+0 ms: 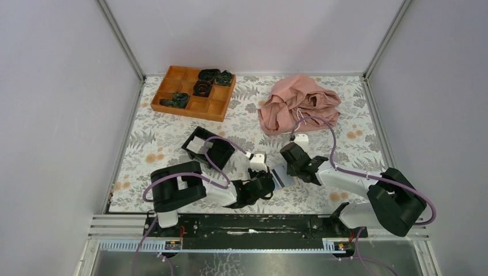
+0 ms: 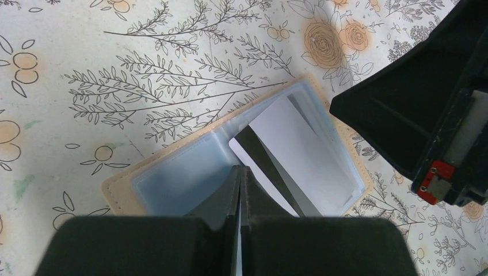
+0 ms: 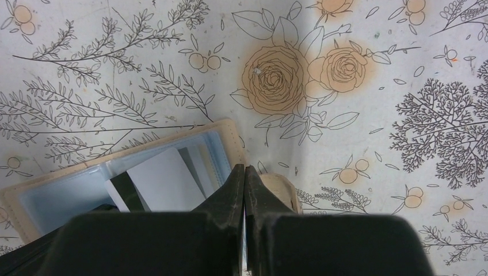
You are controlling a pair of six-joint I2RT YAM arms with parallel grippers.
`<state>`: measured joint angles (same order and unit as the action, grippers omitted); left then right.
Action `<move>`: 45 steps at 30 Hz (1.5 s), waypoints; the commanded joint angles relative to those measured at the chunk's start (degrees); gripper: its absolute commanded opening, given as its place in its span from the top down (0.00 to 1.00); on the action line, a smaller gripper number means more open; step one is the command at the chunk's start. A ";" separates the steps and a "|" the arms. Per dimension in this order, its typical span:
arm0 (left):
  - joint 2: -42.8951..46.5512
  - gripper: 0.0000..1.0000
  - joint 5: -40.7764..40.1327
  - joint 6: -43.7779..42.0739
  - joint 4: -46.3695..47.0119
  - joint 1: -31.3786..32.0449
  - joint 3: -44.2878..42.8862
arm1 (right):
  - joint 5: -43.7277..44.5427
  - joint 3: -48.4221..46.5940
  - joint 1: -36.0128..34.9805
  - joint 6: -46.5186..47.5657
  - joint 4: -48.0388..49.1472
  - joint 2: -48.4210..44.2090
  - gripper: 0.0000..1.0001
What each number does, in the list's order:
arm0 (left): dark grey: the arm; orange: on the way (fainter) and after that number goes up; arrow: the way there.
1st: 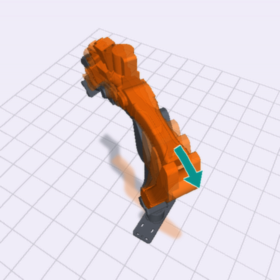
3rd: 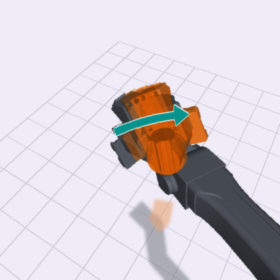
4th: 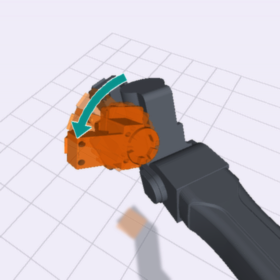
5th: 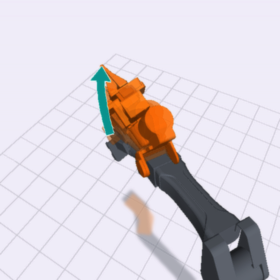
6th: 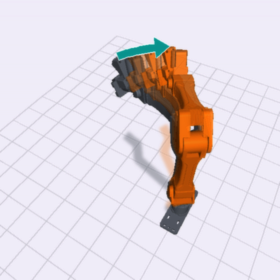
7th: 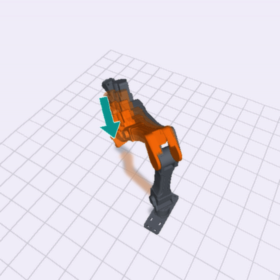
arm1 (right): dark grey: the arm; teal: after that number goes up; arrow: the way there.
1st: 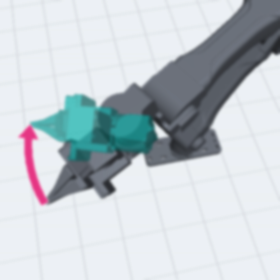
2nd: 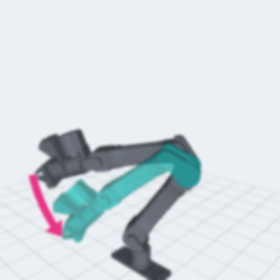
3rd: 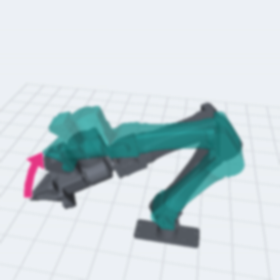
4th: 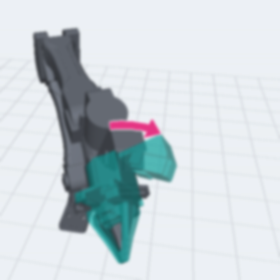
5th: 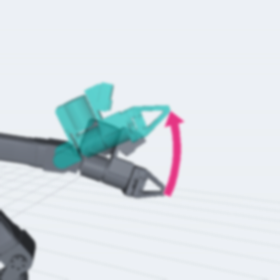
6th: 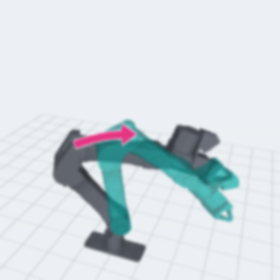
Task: Put the credit cards into the card holder
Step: Insert the credit card into the card holder.
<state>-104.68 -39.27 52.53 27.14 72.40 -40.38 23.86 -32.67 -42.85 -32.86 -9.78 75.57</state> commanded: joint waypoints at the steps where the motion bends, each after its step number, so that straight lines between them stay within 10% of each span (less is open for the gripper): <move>1: -0.92 1.00 -2.54 -1.69 -1.33 0.45 -1.22 | -0.45 0.79 0.93 -0.80 1.88 0.67 1.00; 45: -4.37 0.98 -0.28 -4.77 4.90 0.23 -5.08 | -4.50 1.84 2.86 -2.44 2.38 1.43 1.00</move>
<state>-107.74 -39.88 48.84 28.99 72.38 -43.40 21.28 -31.55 -40.34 -34.00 -8.05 76.14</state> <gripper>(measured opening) 0.021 0.018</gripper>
